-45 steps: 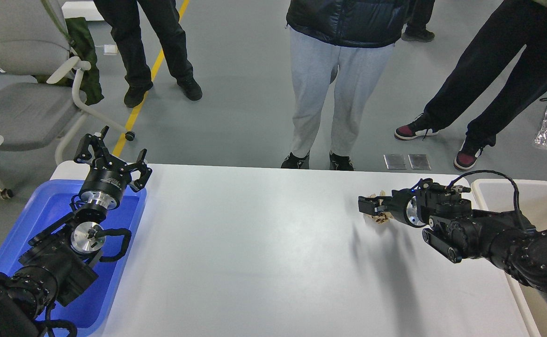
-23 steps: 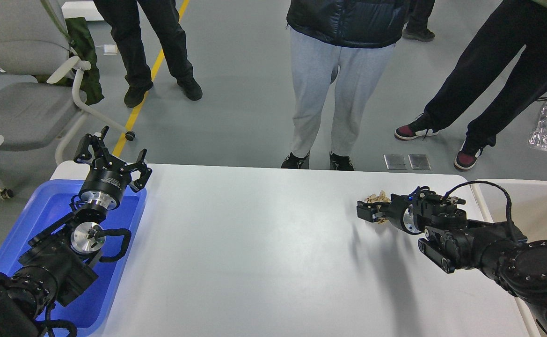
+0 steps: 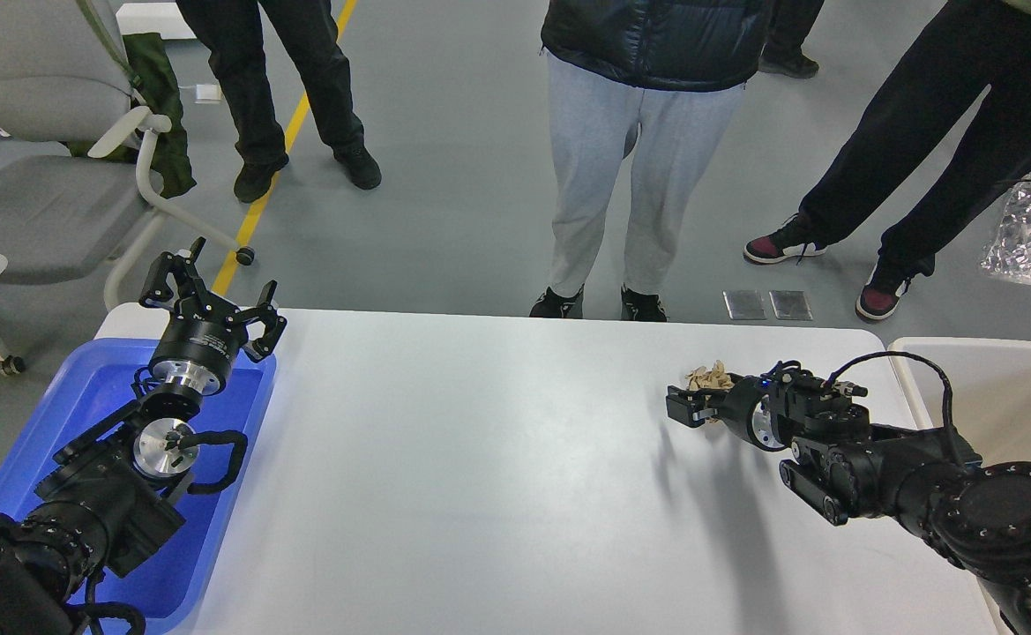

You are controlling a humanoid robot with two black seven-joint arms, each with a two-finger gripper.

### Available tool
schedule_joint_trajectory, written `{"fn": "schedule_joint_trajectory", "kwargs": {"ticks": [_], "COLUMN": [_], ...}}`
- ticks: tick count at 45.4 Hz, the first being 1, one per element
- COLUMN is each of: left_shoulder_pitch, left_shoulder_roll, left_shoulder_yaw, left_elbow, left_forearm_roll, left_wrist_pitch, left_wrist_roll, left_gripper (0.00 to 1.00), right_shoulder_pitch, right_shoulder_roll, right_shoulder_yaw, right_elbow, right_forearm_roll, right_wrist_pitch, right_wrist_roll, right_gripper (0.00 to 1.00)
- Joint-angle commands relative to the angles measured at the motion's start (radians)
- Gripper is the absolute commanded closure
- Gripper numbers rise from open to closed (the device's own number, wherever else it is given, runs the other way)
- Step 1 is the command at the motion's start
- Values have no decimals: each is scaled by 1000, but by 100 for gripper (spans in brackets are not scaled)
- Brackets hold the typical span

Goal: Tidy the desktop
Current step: 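Lift the held tan paper off the table with the right gripper, then carry the tan paper over the white bin and release it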

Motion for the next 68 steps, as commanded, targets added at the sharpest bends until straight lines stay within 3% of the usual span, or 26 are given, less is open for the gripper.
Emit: {"fn": "schedule_joint_trajectory", "kwargs": {"ticks": [1,9,21,26,27,29,30,46,56,61,68], "left_shoulder_pitch": [0,0,0,0,0,0,0,0,0,0,0], "left_shoulder_roll": [0,0,0,0,0,0,0,0,0,0,0], "left_shoulder_yaw": [0,0,0,0,0,0,0,0,0,0,0], "left_elbow": [1,1,1,1,1,1,1,1,-1,0,1], "left_forearm_roll": [0,0,0,0,0,0,0,0,0,0,0], "left_wrist_pitch": [0,0,0,0,0,0,0,0,-2,-2,-2], "left_wrist_roll": [0,0,0,0,0,0,0,0,0,0,0], "left_gripper": [0,0,0,0,0,0,0,0,0,0,0], "right_shoulder_pitch": [-6,-9,-26,-28,-28,-28,-28,-26,-9,37,179], "right_shoulder_roll": [5,8,16,16,16,16,16,-9,-49,-122,-305], "right_shoulder_yaw": [4,13,15,15,15,15,15,61,122,122,105], "right_elbow": [-2,-2,-2,-4,-4,-4,-5,-24,18,114,392], "right_forearm_roll": [-39,-62,-119,-137,-139,-143,-145,-136,-116,-51,18], "right_wrist_pitch": [-3,-3,-3,-2,-2,-2,-2,-2,26,76,159], "right_wrist_roll": [-3,-3,-4,-4,-4,-6,-9,6,121,161,152], "right_gripper": [27,40,49,67,74,97,100,100,100,100,100]}}
